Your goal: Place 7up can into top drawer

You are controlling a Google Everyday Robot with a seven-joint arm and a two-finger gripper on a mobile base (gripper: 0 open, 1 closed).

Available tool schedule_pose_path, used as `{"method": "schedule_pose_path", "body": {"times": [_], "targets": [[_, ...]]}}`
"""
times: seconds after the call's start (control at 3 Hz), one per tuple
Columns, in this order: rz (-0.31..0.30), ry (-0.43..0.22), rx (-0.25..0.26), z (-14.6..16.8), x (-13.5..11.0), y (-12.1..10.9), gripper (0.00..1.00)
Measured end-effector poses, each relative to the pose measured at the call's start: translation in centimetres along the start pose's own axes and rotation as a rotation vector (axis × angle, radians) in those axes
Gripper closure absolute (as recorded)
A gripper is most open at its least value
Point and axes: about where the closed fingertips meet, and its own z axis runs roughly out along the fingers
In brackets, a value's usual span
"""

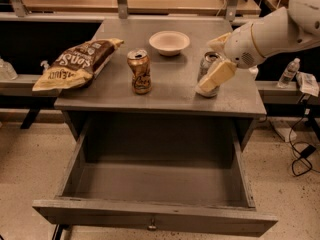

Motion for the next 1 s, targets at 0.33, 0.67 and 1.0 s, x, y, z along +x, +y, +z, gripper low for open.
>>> {"method": "schedule_pose_path", "body": {"times": [0.33,0.67,1.0], "targets": [[0.005,-0.005,-0.012,0.72,0.22,0.08,0.39],[0.014,-0.021,-0.026,1.09,0.81,-0.10,0.69],[0.023,-0.055,-0.049,0.95,0.69,-0.01,0.93]]}}
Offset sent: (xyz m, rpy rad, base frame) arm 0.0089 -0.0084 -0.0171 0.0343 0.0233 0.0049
